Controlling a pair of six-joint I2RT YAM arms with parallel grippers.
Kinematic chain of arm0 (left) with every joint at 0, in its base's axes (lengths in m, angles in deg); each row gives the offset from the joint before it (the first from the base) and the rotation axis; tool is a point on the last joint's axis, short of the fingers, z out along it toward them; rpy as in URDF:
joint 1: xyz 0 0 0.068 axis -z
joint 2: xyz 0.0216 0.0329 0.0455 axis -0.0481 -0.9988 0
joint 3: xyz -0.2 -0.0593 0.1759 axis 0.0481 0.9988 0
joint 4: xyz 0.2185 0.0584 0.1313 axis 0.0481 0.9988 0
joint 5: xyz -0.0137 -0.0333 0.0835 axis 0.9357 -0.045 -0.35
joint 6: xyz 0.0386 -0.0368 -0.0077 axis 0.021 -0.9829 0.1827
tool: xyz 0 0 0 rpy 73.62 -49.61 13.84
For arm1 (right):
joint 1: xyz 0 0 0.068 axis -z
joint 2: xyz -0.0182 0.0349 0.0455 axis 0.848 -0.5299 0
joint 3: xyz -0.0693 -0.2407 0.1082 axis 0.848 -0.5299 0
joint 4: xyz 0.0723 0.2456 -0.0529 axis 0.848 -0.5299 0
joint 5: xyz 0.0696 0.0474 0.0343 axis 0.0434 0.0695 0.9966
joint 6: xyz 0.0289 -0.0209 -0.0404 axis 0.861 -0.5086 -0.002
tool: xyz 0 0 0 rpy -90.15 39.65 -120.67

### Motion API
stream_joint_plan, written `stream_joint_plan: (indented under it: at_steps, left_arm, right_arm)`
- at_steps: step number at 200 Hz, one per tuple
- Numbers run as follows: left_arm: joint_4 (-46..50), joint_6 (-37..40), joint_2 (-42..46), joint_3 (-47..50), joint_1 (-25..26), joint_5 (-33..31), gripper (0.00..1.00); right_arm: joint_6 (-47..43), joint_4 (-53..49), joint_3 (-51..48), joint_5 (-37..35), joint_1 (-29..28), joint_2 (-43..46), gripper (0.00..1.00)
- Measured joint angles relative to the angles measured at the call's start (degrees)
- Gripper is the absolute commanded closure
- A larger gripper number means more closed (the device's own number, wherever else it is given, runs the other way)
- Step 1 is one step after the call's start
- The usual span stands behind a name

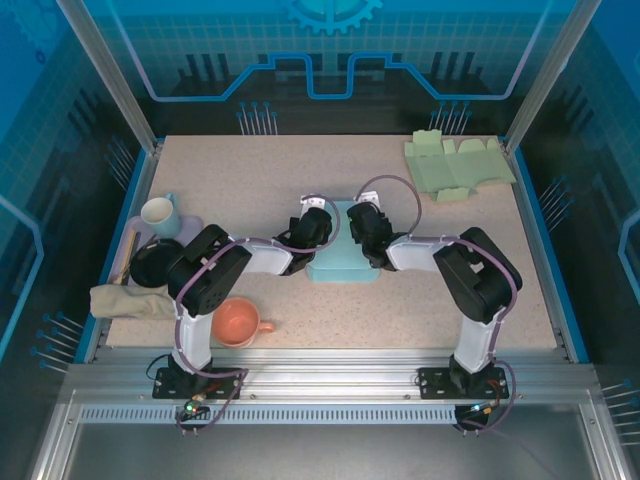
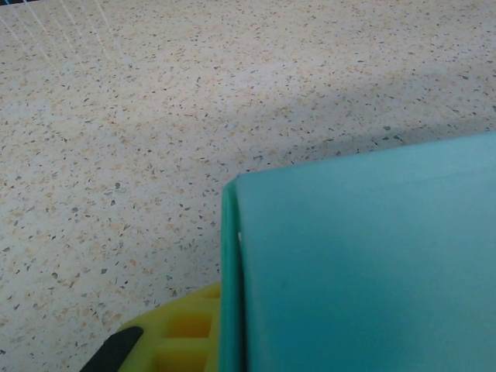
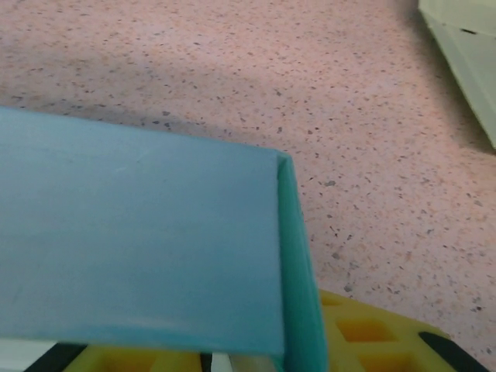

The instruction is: Fold the paper box

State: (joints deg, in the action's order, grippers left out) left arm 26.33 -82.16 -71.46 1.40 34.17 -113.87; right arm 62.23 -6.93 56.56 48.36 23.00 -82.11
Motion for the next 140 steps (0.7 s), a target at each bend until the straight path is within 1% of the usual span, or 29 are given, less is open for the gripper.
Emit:
stream_joint_plan:
  at_steps: [14, 32, 50, 64, 80, 107, 125, 140]
  left_arm:
    - [0.5, 0.0, -0.2, -0.5, 0.0, 0.0, 0.89]
    - [1.2, -0.1, -0.5, -1.4, 0.5, 0.3, 0.88]
    - [1.2, -0.3, -0.6, -1.6, 0.8, 1.8, 0.88]
    - [1.0, -0.5, -0.6, -1.8, 0.8, 2.8, 0.88]
    - [0.9, -0.7, -0.7, -1.9, 0.9, 3.2, 0.88]
    - [1.7, -0.8, -0.8, -2.3, 0.9, 2.6, 0.88]
    - [2.3, -0.8, -0.9, -2.4, 1.0, 1.9, 0.88]
    - [2.4, -0.9, -0.9, -2.4, 0.9, 1.4, 0.88]
  right_arm:
    - [1.7, -1.7, 1.4, -4.3, -1.0, -1.1, 0.68]
    - [6.2, -6.3, 3.5, -10.1, -1.7, -2.2, 0.67]
    - [11.6, -11.1, 5.4, -13.4, -1.6, -2.4, 0.65]
    - [14.4, -13.7, 6.4, -14.5, -1.3, -2.4, 0.64]
    - [15.6, -14.6, 6.6, -14.6, -1.2, -2.4, 0.62]
    - [14.5, -10.8, 3.9, -11.8, -1.0, -2.2, 0.62]
    - [14.4, -8.3, 2.4, -8.1, -0.2, -2.0, 0.59]
    - [13.6, -5.3, 0.5, -2.9, 1.3, -1.4, 0.56]
